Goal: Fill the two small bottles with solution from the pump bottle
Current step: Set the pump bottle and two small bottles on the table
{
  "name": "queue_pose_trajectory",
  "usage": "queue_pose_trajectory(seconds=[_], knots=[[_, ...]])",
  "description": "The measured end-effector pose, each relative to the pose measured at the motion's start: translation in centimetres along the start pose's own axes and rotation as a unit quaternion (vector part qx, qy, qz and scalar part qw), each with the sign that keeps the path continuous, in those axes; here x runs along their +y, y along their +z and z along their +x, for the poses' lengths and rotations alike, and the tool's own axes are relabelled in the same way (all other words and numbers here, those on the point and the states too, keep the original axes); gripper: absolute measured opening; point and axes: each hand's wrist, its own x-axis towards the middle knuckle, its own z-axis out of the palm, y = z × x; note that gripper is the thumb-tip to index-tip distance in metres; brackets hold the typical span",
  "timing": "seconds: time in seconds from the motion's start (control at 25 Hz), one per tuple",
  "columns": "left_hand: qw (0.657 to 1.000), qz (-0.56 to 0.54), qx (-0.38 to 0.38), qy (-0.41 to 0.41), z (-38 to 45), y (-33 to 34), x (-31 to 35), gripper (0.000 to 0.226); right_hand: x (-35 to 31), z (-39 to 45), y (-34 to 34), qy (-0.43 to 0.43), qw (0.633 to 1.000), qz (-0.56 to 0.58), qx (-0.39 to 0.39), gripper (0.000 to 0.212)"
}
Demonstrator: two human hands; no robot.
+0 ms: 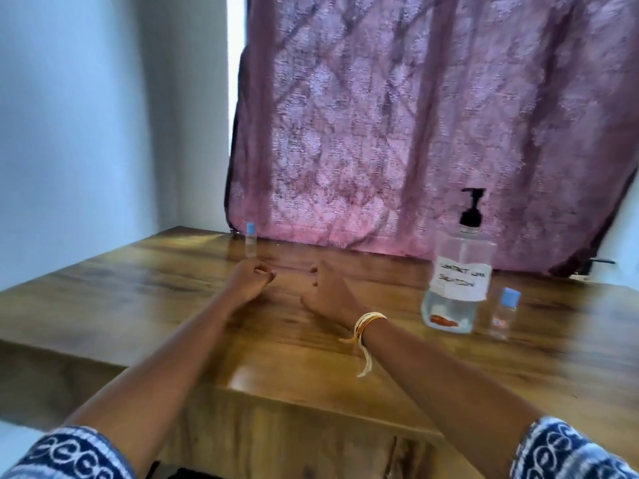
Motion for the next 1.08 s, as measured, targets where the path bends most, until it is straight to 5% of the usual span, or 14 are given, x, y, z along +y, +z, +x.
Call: queue_pose_trajectory(seconds=[0.24, 0.4, 0.56, 0.72, 1.08], knots=[[0.993, 0.005, 0.094, -0.066, 5.8, -2.1, -4.6, 0.021, -1.2, 7.2, 5.9, 0.02, 0.998, 0.0, -0.061, 0.056], [0.986, -0.047, 0.148, -0.061, 9.6, -2.0, -5.7, 0.045, -1.8, 11.9, 8.8, -0.012, 0.998, -0.016, -0.061, 0.047], [0.992, -0.027, 0.11, -0.059, 11.4, -1.2, -6.8, 0.062, -2.2, 17.1, 11.5, 0.011, 1.0, 0.02, -0.005, 0.053], [0.994, 0.065, 0.08, -0.043, 12.1, -0.4, -7.4, 0.064, -2.1, 20.8, 13.3, 0.087, 0.994, -0.064, -0.003, 0.068], [0.988, 0.153, 0.007, -0.027, 11.4, -1.0, -7.2, 0.054, 0.0, 17.4, 10.9, 0.076, 0.996, 0.051, 0.015, 0.025]])
